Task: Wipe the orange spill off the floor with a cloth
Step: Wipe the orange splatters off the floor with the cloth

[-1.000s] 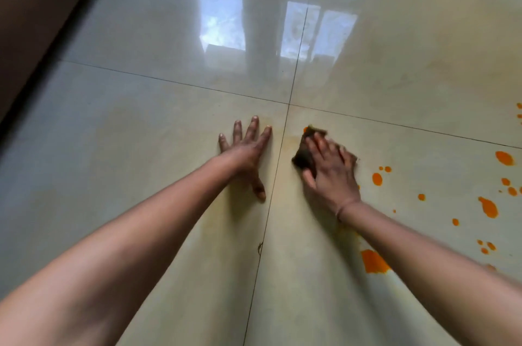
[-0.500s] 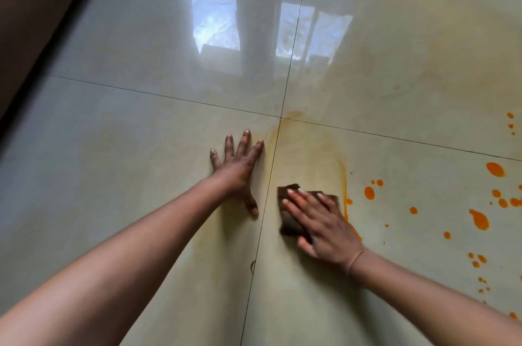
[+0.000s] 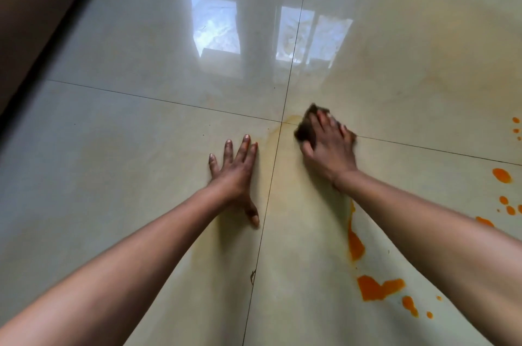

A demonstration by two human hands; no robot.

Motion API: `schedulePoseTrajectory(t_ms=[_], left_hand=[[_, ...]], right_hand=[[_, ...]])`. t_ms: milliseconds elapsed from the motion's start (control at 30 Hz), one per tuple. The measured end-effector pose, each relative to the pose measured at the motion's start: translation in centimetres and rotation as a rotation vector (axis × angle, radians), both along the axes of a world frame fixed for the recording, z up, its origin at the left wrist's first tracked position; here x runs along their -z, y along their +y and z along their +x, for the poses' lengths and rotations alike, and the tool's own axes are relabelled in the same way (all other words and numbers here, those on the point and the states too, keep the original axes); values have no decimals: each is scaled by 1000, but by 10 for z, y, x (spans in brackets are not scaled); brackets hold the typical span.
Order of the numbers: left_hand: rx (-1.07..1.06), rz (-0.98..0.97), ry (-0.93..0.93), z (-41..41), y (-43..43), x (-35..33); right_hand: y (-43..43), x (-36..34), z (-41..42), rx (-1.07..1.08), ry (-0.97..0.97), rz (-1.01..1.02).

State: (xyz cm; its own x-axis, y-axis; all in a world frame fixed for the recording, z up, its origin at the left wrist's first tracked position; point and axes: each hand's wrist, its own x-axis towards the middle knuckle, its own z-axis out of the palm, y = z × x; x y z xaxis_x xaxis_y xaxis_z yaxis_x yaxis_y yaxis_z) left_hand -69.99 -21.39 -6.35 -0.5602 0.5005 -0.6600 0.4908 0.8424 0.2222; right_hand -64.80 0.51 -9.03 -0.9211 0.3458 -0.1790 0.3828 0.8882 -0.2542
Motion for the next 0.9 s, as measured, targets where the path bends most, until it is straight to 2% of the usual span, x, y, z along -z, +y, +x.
schedulePoseTrajectory(t_ms=[67, 167, 200, 233, 267, 333, 367, 400, 433, 500, 533, 567, 600, 667, 700, 733, 800, 833, 867, 900], left_hand=[[-7, -8, 6, -1, 0, 4], [-7, -9, 1, -2, -1, 2], [-7, -6, -6, -1, -1, 1], [-10, -8, -18, -1, 0, -1], [-13, -11, -26, -1, 1, -2], [-19, -16, -36, -1, 1, -3], [-20, -18, -34, -1, 2, -3], [-18, -22, -30, -1, 2, -2], [-22, -26, -30, -1, 2, -2], [-24, -27, -27, -2, 2, -1], [-22, -25, -23, -1, 2, -1], [-21, -26, -22, -1, 1, -2], [-20, -26, -27, -1, 1, -2], [-18, -14, -17, 0, 2, 0], [-12, -14, -13, 0, 1, 0], [-8, -16, -16, 1, 2, 0], [-8, -26, -4, -1, 2, -1], [-1, -43, -6, 0, 3, -3], [5, -63, -5, 0, 4, -6], [6, -82, -1, 1, 7, -9]], right_hand=[[-24, 4, -37, -8, 4, 21], [-55, 9, 18, -457, 18, 33], [-46, 10, 44, -549, 26, 27], [-30, 9, 51, -557, 48, 35], [-13, 10, 44, -477, 47, 46], [7, 5, -3, -88, 34, 28], [-1, 2, -23, 34, 12, 32], [-16, 2, -33, 23, 10, 32], [-35, 3, -32, -83, 30, 23], [-58, 11, 4, -478, 26, 48], [-48, 13, 20, -613, 37, 60], [-32, 13, 20, -646, 70, 76], [-13, 13, 9, -524, 90, 95], [8, 5, -19, -18, 59, 42], [2, 2, -27, 93, 34, 21], [-10, 3, -25, 17, 35, 18], [-38, 10, 5, -429, 21, 64], [-39, 13, 22, -584, 26, 89], [-30, 11, 31, -587, 18, 91], [-19, 11, 33, -390, 42, 60]])
